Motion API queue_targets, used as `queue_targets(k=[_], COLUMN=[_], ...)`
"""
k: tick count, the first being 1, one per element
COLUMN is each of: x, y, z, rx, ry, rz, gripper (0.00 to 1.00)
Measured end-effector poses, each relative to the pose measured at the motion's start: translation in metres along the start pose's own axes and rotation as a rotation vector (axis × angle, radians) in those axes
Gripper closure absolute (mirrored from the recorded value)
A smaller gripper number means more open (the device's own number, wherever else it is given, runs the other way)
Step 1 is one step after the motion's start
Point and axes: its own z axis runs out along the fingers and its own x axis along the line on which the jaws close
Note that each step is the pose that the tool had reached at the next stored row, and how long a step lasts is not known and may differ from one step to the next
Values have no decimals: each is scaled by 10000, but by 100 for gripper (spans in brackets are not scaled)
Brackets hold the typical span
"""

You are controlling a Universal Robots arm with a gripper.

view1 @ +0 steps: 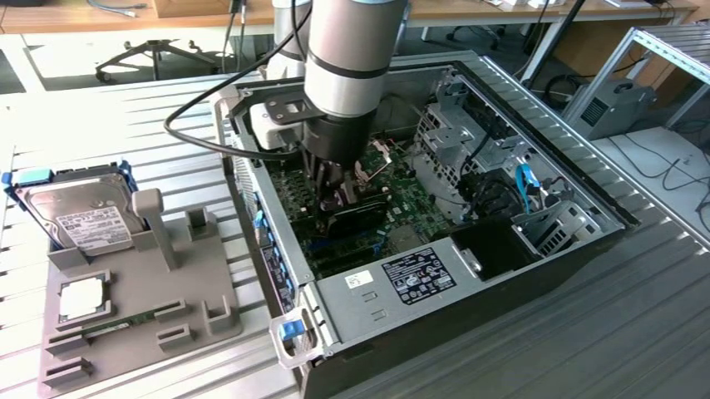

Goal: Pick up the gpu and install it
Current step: 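Press down on the gpu until it lock into place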

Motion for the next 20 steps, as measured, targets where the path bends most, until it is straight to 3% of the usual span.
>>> queue_targets(k=[7,10,13,20], x=[0,-3,-15,-35], y=[21,21,21,20], z=[11,14,17,22], rx=[-2,-6,-10,-18], ry=[119,266,450,781], rz=[2,-15,-34,-93], gripper=[89,89,89,89])
